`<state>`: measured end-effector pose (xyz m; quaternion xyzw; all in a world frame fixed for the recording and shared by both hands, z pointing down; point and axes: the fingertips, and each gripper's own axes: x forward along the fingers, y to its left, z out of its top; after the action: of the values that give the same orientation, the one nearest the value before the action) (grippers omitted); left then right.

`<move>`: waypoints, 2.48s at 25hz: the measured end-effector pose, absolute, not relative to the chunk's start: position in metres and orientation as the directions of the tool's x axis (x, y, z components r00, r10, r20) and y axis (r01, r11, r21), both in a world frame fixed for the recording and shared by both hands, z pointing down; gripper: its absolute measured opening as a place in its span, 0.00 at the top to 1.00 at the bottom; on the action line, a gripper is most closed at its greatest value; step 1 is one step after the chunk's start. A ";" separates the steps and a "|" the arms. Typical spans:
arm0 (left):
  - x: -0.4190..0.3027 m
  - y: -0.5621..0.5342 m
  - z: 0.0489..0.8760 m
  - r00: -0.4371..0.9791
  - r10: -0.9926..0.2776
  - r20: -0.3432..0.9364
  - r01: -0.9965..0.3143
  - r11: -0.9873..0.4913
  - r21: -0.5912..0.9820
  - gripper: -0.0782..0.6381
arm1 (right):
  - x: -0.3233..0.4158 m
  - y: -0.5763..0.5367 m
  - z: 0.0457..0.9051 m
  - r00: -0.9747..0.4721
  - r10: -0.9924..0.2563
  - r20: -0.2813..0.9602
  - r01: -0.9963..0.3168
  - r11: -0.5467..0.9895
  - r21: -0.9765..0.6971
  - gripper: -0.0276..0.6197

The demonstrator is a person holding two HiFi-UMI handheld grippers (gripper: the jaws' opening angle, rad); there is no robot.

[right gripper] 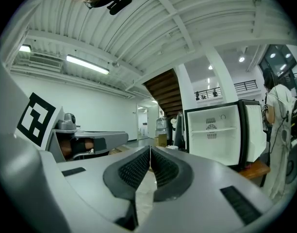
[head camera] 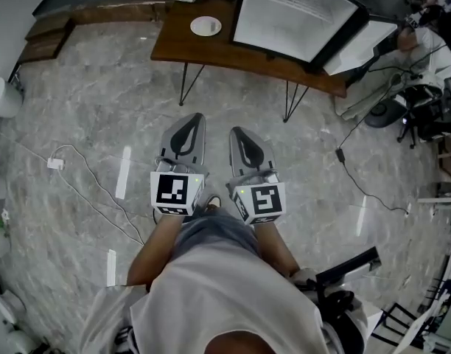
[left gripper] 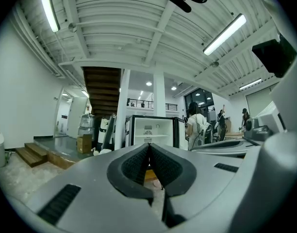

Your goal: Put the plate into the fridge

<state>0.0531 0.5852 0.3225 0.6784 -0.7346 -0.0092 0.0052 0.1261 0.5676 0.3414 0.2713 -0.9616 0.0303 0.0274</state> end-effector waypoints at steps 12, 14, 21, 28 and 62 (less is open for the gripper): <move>-0.099 0.565 0.331 -0.100 -0.995 0.022 -0.993 0.101 0.054 0.86 | -0.037 0.559 0.370 -0.880 -0.452 0.145 -0.468 0.877 -0.109 0.93; -0.150 0.555 0.334 -0.098 -0.995 0.023 -0.994 0.100 0.054 0.86 | -0.090 0.551 0.370 -0.885 -0.444 0.141 -0.459 0.882 -0.104 0.93; -0.304 0.468 0.342 -0.065 -0.997 0.045 -0.995 0.068 0.068 0.86 | -0.241 0.462 0.375 -0.859 -0.484 0.169 -0.501 0.862 -0.081 0.93; -0.366 0.385 0.344 0.018 -0.998 0.065 -0.996 -0.012 0.085 0.86 | -0.301 0.388 0.374 -0.811 -0.554 0.188 -0.573 0.816 -0.070 0.93; -0.475 -0.131 0.474 0.191 -0.939 0.288 -0.982 -0.180 0.065 0.86 | -0.380 -0.099 0.493 -0.706 -0.607 0.364 -0.686 0.713 -0.143 0.93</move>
<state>-0.4750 -0.1314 0.4738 0.7625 -0.6295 0.0912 0.1180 -0.3797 -0.0987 0.4935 0.3538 -0.9138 0.1350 0.1469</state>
